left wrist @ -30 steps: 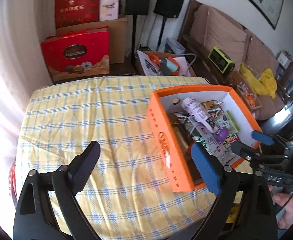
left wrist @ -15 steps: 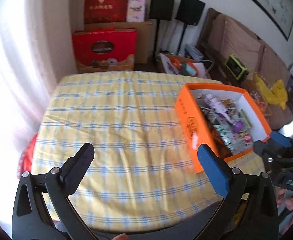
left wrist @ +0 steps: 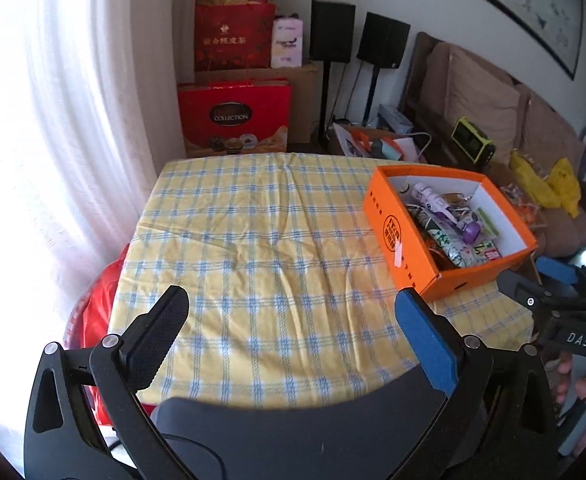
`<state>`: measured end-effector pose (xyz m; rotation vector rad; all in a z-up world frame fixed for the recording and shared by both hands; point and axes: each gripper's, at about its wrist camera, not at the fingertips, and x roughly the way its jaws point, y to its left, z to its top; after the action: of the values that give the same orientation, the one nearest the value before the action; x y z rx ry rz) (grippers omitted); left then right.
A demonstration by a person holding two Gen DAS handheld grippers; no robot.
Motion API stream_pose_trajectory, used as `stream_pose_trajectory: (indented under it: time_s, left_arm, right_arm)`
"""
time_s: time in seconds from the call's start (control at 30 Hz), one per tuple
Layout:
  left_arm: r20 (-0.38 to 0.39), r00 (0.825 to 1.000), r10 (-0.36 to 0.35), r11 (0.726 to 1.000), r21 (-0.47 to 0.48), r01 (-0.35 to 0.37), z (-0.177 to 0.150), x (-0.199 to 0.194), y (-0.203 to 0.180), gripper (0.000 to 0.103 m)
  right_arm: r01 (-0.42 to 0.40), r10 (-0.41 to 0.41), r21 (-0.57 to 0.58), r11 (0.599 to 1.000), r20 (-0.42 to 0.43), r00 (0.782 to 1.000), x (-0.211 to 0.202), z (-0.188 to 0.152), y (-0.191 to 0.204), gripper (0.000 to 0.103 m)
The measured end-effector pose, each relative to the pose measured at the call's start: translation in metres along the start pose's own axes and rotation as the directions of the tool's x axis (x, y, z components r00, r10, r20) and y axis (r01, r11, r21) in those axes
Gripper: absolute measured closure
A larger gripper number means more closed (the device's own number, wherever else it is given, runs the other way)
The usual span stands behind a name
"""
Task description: Organize objects
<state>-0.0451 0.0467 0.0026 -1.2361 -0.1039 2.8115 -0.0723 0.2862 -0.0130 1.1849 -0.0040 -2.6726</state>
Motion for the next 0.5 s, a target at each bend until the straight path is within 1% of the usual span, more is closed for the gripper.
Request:
stream_pose_trajectory:
  time_s: [0.13, 0.27, 0.5]
  left_arm:
    - [-0.006, 1.000, -0.024, 1.000, -0.020, 0.024, -0.010, -0.009, 0.005, 0.000]
    - [-0.014, 1.000, -0.007, 1.000, -0.004, 0.007, -0.017, -0.015, 0.007, 0.000]
    - [0.006, 1.000, -0.027, 0.999, -0.030, 0.028, -0.028, -0.028, 0.008, 0.000]
  right_arm:
    - [0.013, -0.013, -0.016, 1.000, 0.009, 1.000, -0.010, -0.008, 0.005, 0.000]
    - [0.030, -0.029, -0.033, 0.999, 0.024, 0.999, -0.019, -0.012, 0.012, 0.000]
    - [0.027, -0.025, -0.048, 0.998, 0.045, 0.999, -0.033, -0.020, 0.022, 0.000]
